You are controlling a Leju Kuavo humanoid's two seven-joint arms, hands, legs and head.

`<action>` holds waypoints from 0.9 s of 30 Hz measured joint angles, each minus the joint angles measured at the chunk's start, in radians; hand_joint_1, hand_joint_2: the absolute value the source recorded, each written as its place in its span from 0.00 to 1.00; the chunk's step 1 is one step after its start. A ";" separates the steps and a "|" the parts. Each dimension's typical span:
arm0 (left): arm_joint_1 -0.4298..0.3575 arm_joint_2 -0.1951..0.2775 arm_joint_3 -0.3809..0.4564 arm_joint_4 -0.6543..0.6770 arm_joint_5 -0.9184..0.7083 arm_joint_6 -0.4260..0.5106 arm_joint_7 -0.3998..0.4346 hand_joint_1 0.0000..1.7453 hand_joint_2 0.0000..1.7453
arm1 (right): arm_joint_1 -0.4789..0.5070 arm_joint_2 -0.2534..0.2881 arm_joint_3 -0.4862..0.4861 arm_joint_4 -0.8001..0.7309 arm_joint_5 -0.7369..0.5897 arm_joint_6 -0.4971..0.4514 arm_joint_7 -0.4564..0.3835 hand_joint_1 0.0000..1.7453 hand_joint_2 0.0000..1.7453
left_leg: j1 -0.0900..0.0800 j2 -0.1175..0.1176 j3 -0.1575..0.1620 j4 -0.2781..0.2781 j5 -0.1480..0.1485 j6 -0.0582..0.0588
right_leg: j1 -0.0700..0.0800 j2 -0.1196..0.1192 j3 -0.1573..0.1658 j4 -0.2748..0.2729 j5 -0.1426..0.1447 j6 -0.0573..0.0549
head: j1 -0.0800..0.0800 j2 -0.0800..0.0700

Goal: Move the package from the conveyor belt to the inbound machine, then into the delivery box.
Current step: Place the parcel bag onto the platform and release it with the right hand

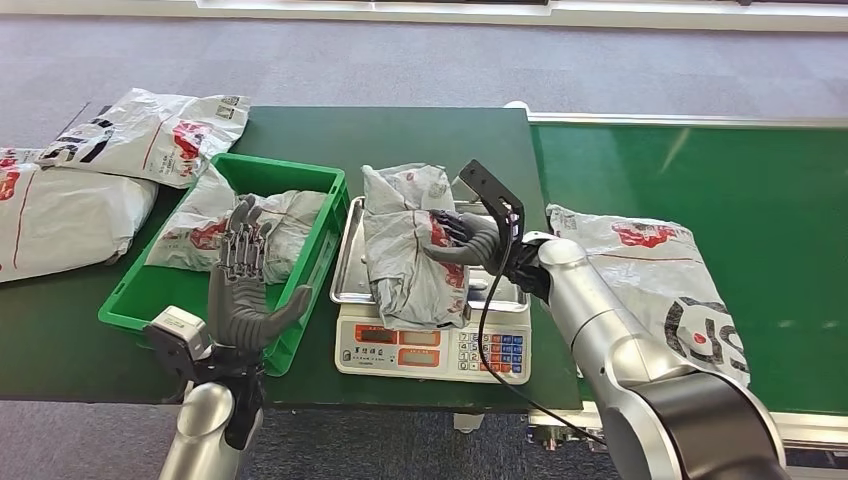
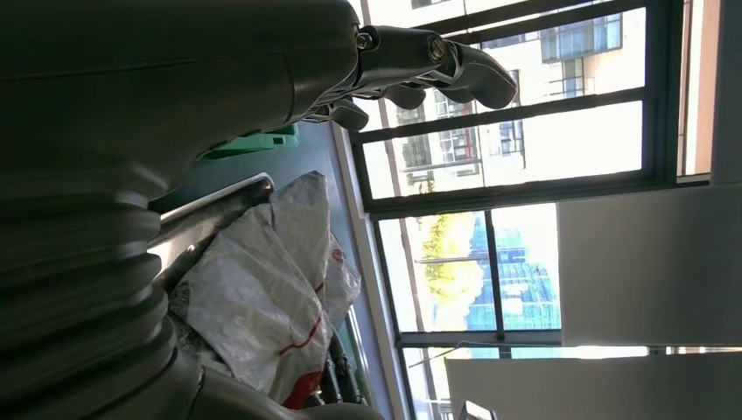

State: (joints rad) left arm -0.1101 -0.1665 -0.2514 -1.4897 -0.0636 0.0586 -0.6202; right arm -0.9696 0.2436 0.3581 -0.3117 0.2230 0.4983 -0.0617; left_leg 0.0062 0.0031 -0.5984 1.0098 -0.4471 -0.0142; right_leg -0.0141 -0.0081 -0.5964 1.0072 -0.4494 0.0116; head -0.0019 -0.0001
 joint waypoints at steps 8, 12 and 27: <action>-0.058 -0.022 -0.001 0.004 -0.019 0.033 0.065 0.00 1.00 | 0.004 0.018 0.046 0.000 0.023 0.037 -0.016 0.00 1.00 | 0.000 0.000 0.000 0.000 0.000 0.000 | 0.000 0.000 0.000 0.000 0.000 0.000 | 0.000 0.000; -0.108 -0.035 -0.015 0.028 -0.110 0.122 0.167 0.00 1.00 | 0.008 0.024 0.057 -0.003 0.006 -0.079 -0.085 0.00 1.00 | 0.000 0.000 0.000 0.000 0.000 0.000 | 0.000 -0.001 0.000 0.000 0.000 0.000 | 0.000 0.000; -0.537 -0.081 -0.056 0.457 -0.680 0.320 0.601 0.00 1.00 | 0.247 -0.064 -0.113 -0.478 0.069 -0.787 -0.428 0.00 1.00 | 0.000 -0.004 -0.002 0.002 0.003 0.001 | 0.000 -0.004 -0.001 0.000 0.003 0.001 | 0.001 0.000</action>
State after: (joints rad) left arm -0.6475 -0.2475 -0.3075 -1.0329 -0.7439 0.3789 -0.0190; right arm -0.7223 0.1799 0.2450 -0.7897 0.2915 -0.2887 -0.4898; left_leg 0.0061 -0.0011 -0.6004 1.0116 -0.4446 -0.0129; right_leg -0.0143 -0.0122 -0.5969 1.0069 -0.4466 0.0126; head -0.0013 -0.0002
